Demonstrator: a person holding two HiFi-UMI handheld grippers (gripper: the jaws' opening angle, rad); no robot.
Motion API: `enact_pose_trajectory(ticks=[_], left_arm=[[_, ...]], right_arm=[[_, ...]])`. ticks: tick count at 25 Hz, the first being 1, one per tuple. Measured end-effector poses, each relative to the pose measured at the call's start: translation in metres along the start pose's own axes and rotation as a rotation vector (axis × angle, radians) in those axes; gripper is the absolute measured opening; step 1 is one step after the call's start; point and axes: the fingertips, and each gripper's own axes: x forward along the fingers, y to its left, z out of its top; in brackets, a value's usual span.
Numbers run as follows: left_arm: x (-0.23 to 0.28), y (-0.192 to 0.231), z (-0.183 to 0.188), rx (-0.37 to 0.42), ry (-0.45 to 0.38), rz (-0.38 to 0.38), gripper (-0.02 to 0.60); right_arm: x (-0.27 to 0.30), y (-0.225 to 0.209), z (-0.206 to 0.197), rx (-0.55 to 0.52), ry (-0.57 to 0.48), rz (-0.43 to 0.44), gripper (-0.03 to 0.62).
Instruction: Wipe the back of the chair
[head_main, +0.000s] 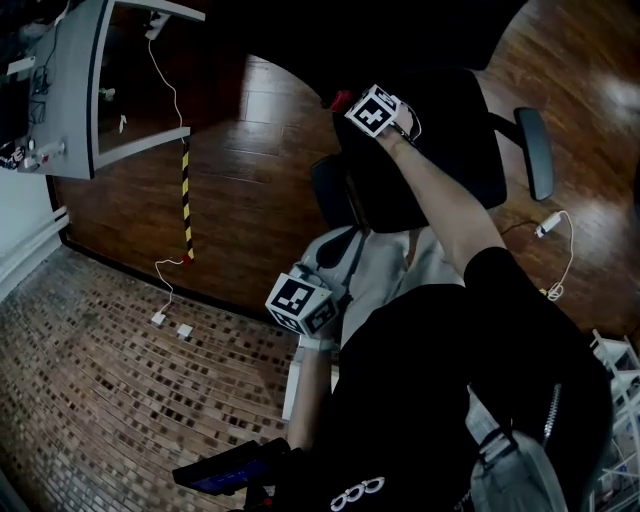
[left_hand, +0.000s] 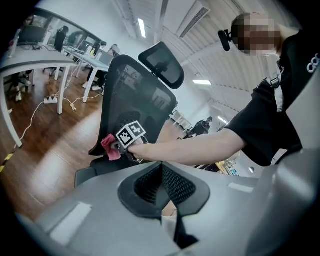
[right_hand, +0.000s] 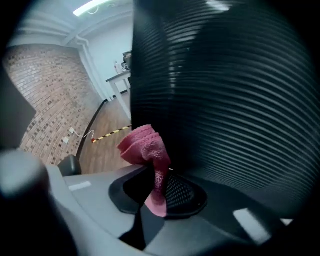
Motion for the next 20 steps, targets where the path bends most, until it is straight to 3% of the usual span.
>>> enact_pose_trajectory(ticks=[7,20], left_arm=[[0.027,-0.022,0.0,0.039,0.048,-0.039,-0.015],[0.078,-0.061,0.01,0.078,0.113,-0.076,-0.015]], right_arm=[[-0.038,-0.097,-0.045,0.17,0.006,-0.126,0.049],[-0.099,-0.209,-0.116,0.355,0.051,-0.285,0.049]])
